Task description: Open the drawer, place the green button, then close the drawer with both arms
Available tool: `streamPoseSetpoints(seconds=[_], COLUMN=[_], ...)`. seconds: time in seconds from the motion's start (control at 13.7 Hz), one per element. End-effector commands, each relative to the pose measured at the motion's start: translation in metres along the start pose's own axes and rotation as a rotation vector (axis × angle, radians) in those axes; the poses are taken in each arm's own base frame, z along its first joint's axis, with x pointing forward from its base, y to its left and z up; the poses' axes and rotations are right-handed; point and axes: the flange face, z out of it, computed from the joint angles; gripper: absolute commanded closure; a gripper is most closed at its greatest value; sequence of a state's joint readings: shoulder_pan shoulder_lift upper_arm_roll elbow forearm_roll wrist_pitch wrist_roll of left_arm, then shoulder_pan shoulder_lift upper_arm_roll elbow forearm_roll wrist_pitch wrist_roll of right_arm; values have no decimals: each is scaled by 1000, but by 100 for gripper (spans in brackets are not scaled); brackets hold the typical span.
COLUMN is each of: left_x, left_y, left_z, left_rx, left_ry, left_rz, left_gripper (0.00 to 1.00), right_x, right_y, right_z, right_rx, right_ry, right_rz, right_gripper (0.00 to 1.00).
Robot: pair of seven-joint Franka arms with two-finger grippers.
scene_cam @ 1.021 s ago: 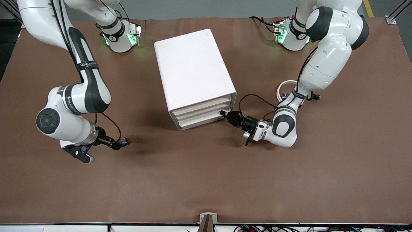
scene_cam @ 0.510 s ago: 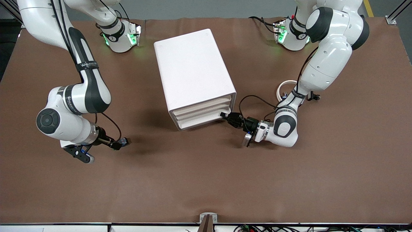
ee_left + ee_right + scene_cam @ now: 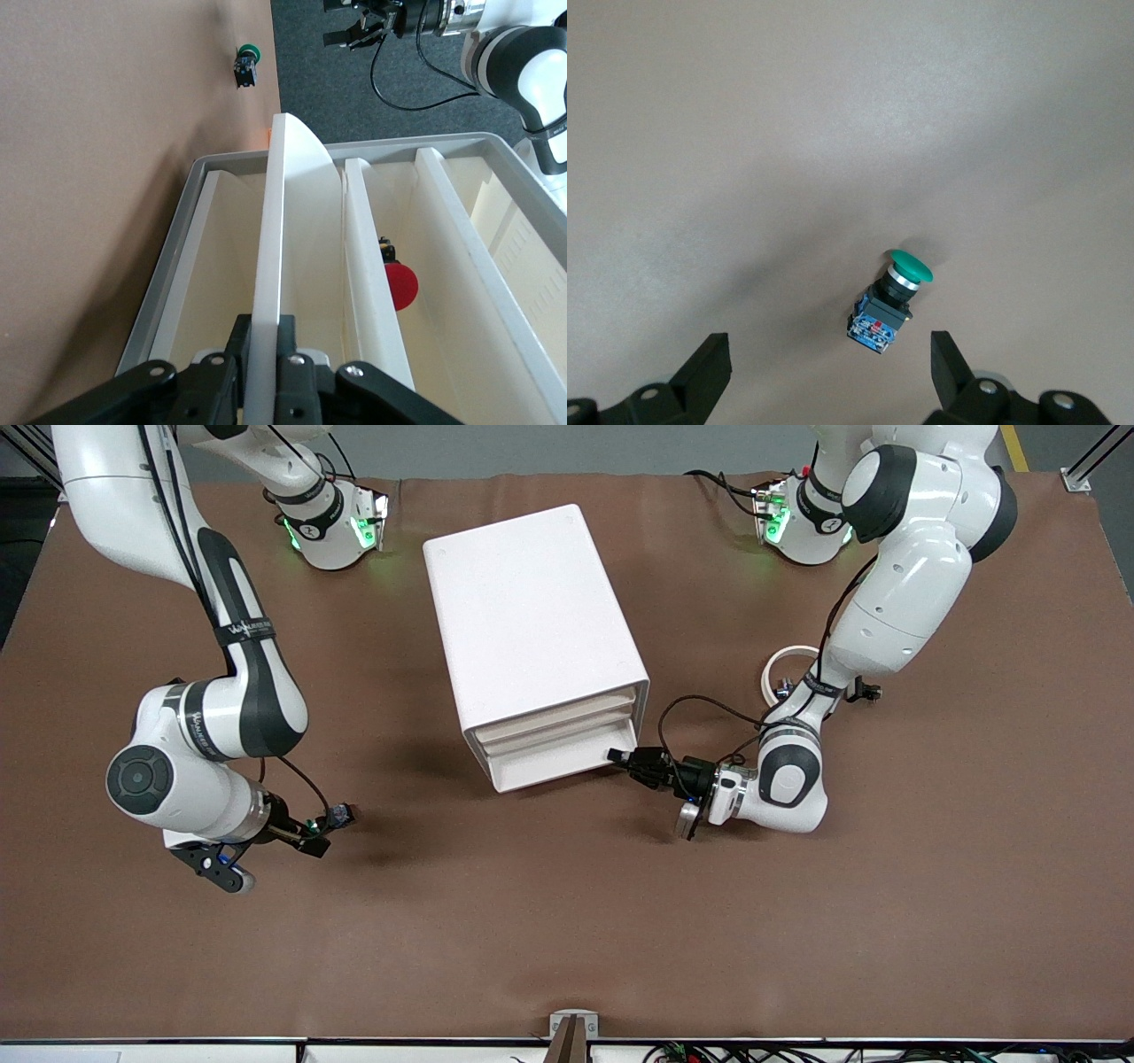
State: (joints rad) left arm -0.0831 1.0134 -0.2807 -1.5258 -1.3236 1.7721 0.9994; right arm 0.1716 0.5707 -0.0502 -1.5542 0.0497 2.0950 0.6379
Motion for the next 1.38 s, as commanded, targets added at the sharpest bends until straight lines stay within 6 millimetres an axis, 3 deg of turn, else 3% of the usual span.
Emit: streamPoseSetpoints(seconds=[0.0, 0.36, 0.58, 0.95, 1.31], left_x=[34, 70, 83, 93, 100], left_y=[19, 45, 44, 57, 60], left_z=[8, -12, -12, -15, -34], left_rx=[-15, 21, 96, 118, 141], left_ry=[82, 164, 249, 291, 319], left_rz=[-16, -124, -189, -249, -267], left_gripper=[100, 100, 100, 100, 100], right_x=[2, -1, -2, -17, -23], right_y=[-5, -4, -5, 4, 12], right_z=[-3, 1, 3, 36, 87], right_rx=[2, 9, 4, -59, -57], right_ry=[-4, -26, -27, -58, -44], right_rz=[44, 413, 660, 675, 653], right_gripper=[0, 0, 0, 0, 0])
